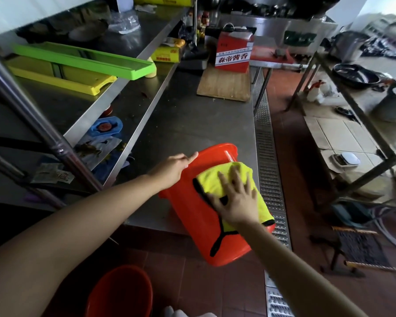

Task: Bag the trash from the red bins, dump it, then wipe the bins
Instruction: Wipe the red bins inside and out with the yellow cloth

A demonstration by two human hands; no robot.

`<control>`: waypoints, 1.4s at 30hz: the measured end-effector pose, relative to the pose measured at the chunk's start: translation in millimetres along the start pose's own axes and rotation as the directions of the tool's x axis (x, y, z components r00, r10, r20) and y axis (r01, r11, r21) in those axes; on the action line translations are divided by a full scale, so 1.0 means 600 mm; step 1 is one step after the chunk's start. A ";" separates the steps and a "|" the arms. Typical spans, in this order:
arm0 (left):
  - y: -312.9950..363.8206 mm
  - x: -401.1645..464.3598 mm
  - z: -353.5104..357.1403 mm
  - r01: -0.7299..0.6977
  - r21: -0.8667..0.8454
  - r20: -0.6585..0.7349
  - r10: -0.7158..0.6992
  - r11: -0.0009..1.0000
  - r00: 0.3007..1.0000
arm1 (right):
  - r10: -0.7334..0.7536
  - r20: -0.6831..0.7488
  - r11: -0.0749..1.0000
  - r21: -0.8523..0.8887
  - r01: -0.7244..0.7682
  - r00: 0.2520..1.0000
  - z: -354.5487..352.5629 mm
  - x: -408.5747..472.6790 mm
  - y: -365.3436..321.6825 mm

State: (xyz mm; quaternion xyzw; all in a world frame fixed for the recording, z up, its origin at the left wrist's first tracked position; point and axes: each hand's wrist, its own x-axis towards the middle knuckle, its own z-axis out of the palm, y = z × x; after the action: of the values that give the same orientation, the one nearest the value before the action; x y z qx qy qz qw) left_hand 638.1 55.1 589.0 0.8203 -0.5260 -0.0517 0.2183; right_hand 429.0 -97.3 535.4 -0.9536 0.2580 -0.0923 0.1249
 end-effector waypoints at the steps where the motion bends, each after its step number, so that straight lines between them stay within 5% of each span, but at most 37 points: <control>1: 0.003 0.003 -0.001 -0.003 0.005 0.001 0.003 1.000 1.000 | -0.116 -0.022 0.988 -0.103 0.113 0.993 0.017 -0.019 -0.026; 5: 0.008 0.013 -0.001 0.015 0.039 0.018 -0.015 0.999 1.000 | -0.488 0.125 0.761 -0.423 0.491 0.864 0.092 -0.096 -0.084; 9: 0.008 0.007 0.001 0.032 0.030 0.015 -0.032 0.999 0.999 | -0.486 0.068 0.811 -0.336 0.479 0.871 0.068 -0.088 -0.056; 14: 0.007 -0.005 0.007 0.024 0.014 -0.035 -0.023 1.000 0.999 | -0.141 -0.036 0.990 0.018 0.142 0.989 -0.012 -0.050 0.069; 18: 0.010 -0.009 0.007 0.060 0.044 -0.028 -0.059 0.997 0.998 | 0.174 0.061 0.914 0.361 -0.185 0.983 -0.036 -0.049 0.142; 20: 0.014 -0.008 0.007 0.063 0.050 -0.026 -0.062 0.997 0.998 | 0.163 0.018 0.955 0.246 -0.163 0.986 -0.024 -0.063 0.125; 23: 0.019 -0.002 0.008 0.054 0.049 -0.037 -0.052 0.997 0.998 | -0.124 -0.056 0.988 -0.099 0.118 0.991 0.026 -0.107 0.049; 26: 0.015 0.004 0.007 0.061 0.077 -0.016 -0.060 0.995 0.998 | -0.485 0.013 0.811 -0.367 0.456 0.874 0.086 -0.163 -0.009; 28: 0.013 0.001 0.009 0.066 0.084 -0.020 -0.064 0.994 0.998 | -0.566 0.072 0.706 -0.473 0.528 0.821 0.101 -0.179 -0.006; 31: 0.011 -0.003 0.014 0.033 0.079 -0.055 -0.029 0.996 0.998 | -0.549 -0.006 0.763 -0.413 0.498 0.836 0.078 -0.169 0.026; 37: 0.007 0.010 0.023 0.024 0.047 -0.080 -0.020 0.999 0.997 | -0.240 -0.245 0.968 -0.134 0.212 0.939 0.032 -0.161 0.121; 42: 0.003 0.010 0.015 0.072 -0.006 -0.048 -0.072 0.997 0.996 | -0.392 -0.123 0.900 -0.256 0.353 0.912 0.061 -0.166 0.079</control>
State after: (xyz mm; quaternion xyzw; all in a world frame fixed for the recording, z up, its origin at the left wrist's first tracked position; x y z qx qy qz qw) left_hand 636.2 46.2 582.6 0.8392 -0.4907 -0.0410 0.2306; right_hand 331.0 -78.6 475.8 -0.9817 0.0889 -0.1658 -0.0281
